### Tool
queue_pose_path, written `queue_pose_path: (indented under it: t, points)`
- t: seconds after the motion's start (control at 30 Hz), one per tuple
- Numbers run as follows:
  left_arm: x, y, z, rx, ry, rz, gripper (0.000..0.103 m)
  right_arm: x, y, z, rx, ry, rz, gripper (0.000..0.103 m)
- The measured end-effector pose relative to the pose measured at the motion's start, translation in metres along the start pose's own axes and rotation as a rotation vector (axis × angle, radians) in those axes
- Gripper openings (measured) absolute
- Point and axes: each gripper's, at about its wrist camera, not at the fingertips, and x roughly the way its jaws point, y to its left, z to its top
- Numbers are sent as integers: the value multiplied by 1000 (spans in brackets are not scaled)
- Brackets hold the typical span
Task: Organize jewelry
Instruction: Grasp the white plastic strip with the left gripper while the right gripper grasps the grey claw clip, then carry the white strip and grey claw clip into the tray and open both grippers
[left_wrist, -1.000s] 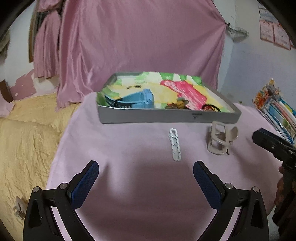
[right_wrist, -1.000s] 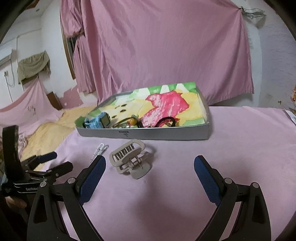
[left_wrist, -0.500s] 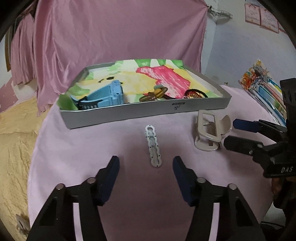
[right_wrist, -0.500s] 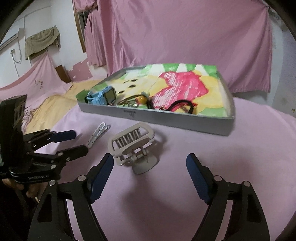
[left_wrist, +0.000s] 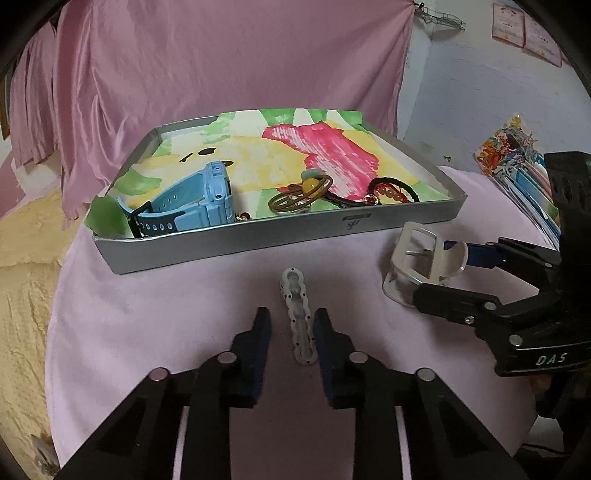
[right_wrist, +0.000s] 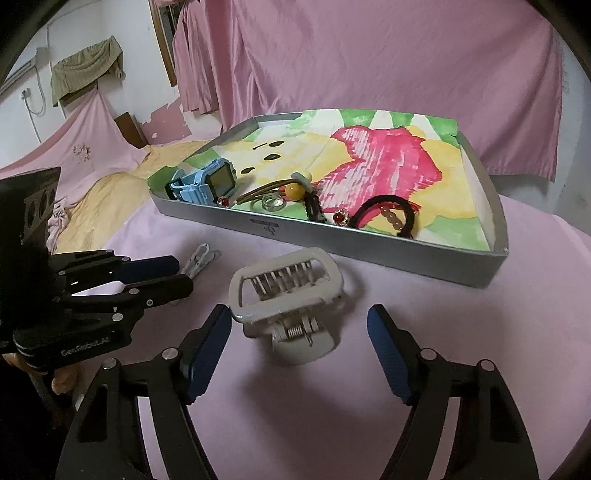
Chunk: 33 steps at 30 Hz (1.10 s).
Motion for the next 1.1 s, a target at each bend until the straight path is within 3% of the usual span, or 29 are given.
queue_pose_path:
  t: [0.2, 0.33, 0.67, 0.9, 1.1]
  points:
    - [2, -1, 2, 16, 4, 0, 10, 9, 1, 4, 7, 13, 20, 62]
    - [1, -1, 1, 11, 3, -43, 5, 6, 0, 2, 22, 3, 31, 61]
    - [-18, -2, -9, -27, -74, -98, 5, -18, -3, -7, 48, -77, 53, 61]
    - [-43, 4, 21, -78, -227, -100, 5, -43, -15, 12, 59, -189, 9, 61]
    - [-27, 5, 57, -85, -264, -91, 5, -37, -32, 37, 115, -243, -42, 61]
